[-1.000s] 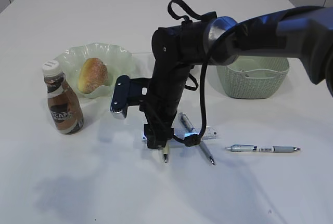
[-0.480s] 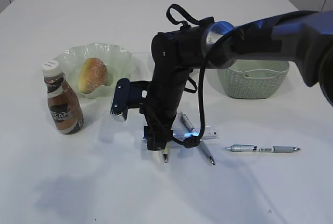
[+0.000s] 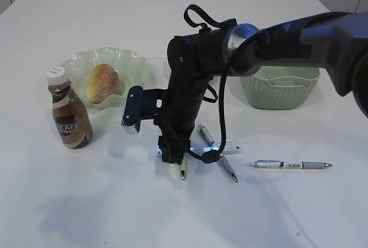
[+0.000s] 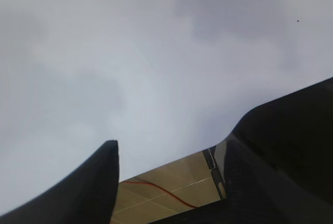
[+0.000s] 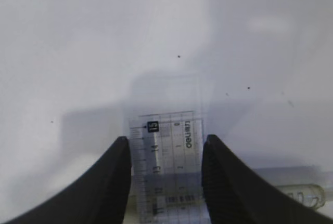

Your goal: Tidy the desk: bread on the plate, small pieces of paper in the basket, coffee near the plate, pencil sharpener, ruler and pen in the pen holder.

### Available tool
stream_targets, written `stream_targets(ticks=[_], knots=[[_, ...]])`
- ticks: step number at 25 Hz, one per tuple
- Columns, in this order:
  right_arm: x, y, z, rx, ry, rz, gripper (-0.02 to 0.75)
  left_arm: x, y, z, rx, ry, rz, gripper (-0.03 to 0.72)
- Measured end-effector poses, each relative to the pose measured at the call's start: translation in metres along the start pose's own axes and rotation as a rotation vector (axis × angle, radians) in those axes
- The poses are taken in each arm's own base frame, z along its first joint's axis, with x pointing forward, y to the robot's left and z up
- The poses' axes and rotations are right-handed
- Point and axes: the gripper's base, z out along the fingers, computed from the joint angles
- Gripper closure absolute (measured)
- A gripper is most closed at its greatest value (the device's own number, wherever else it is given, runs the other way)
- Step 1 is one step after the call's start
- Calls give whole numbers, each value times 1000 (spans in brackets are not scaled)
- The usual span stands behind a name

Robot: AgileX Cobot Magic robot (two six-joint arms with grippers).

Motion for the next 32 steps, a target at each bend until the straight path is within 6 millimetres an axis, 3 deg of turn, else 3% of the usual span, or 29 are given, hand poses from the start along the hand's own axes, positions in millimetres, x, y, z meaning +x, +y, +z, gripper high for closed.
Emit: stream_targets(ticks=[32], knots=[[-2,0,5,-16,-12,16,398,0,0,0,0,0,0,241]])
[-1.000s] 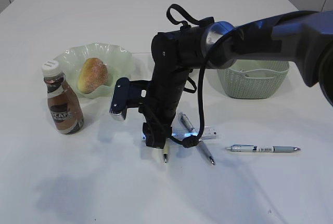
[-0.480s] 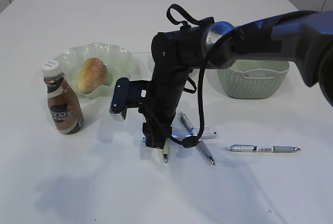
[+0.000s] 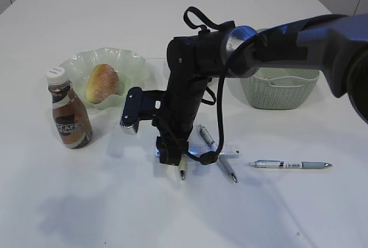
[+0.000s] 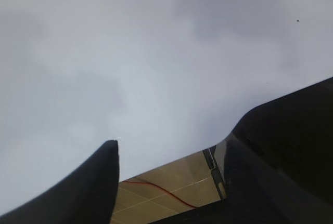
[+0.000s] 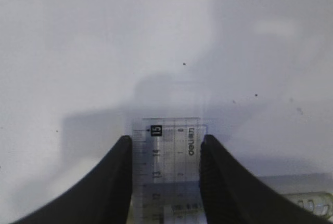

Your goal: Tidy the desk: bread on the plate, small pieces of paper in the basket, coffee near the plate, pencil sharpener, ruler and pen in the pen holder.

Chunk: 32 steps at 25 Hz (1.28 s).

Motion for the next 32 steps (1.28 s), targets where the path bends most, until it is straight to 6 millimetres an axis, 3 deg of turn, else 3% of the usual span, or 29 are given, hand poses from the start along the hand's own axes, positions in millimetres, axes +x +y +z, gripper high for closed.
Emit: stream_targets(ticks=[12,16,26,27,29,30,32], knots=[[2,4,0,-43,23,1,437,0,0,0,0,0,0,241],[0,4,-12,-36,16,-3,437,0,0,0,0,0,0,241],[-26,4,-84,38,-183,34,438,0,0,0,0,0,0,241],[-33,3,-100,63,-235,40,438,0,0,0,0,0,0,241],[-34,3,-104,71,-249,42,438,0,0,0,0,0,0,241],[-41,1,-124,118,-317,49,438,0,0,0,0,0,0,241],[-46,1,-141,153,-382,61,438,0,0,0,0,0,0,243]])
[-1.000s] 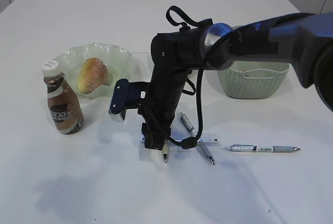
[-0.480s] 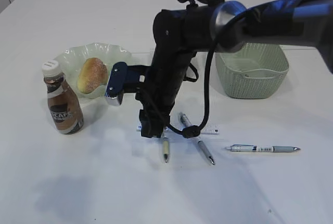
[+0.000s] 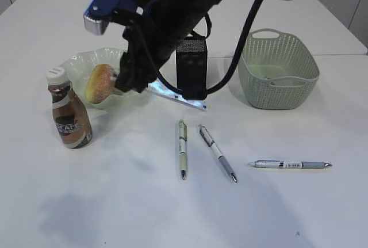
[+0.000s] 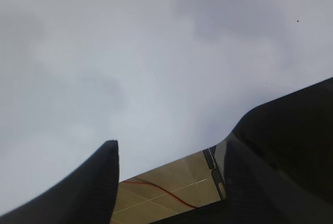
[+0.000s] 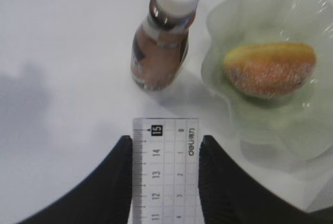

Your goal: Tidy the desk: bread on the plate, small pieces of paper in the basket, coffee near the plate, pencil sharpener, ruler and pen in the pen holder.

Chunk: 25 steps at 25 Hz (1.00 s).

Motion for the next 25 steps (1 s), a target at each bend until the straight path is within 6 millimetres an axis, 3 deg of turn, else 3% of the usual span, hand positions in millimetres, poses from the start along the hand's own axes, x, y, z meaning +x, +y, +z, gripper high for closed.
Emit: stream_targets(ticks=[7,13,15,18,25], knots=[[-22,-18,-46,21,-291,194,438,0,0,0,0,0,0,251],[-14,-44,-87,56,-502,270,438,0,0,0,0,0,0,253],[-14,-47,-92,61,-539,268,438,0,0,0,0,0,0,253],[-2,-73,-114,164,-703,269,438,-1,0,0,2,-8,0,253],[8,-104,-135,429,-853,304,438,-2,0,0,5,-25,0,253]])
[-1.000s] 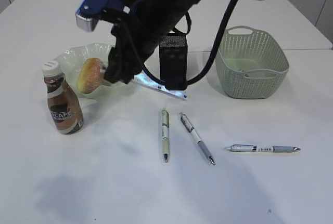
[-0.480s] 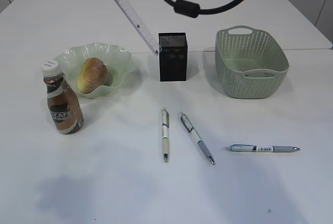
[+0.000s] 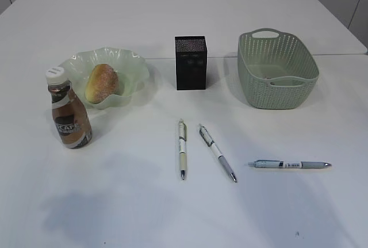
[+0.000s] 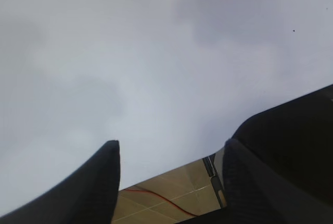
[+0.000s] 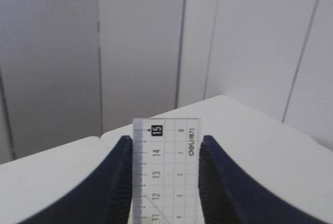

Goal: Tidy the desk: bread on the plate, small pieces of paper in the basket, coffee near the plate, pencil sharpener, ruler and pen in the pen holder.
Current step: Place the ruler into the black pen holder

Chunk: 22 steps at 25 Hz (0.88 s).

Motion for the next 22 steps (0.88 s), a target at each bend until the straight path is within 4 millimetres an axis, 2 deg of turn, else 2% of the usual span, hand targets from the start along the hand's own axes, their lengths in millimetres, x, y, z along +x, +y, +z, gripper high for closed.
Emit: stream_targets(ticks=[2,5,6,8,9,18,22], knots=[[5,-6,4,45,-35,8,438,0,0,0,0,0,0,253],[22,-16,12,107,-28,-6,438,0,0,0,0,0,0,253],[34,-20,16,126,-7,-8,438,0,0,0,0,0,0,253],[44,-22,19,136,12,-7,439,0,0,0,0,0,0,258],[58,-25,24,149,37,-2,439,0,0,0,0,0,0,260],[113,-32,39,143,138,-90,439,0,0,0,0,0,0,267],[129,-34,42,139,169,-131,439,0,0,0,0,0,0,272]])
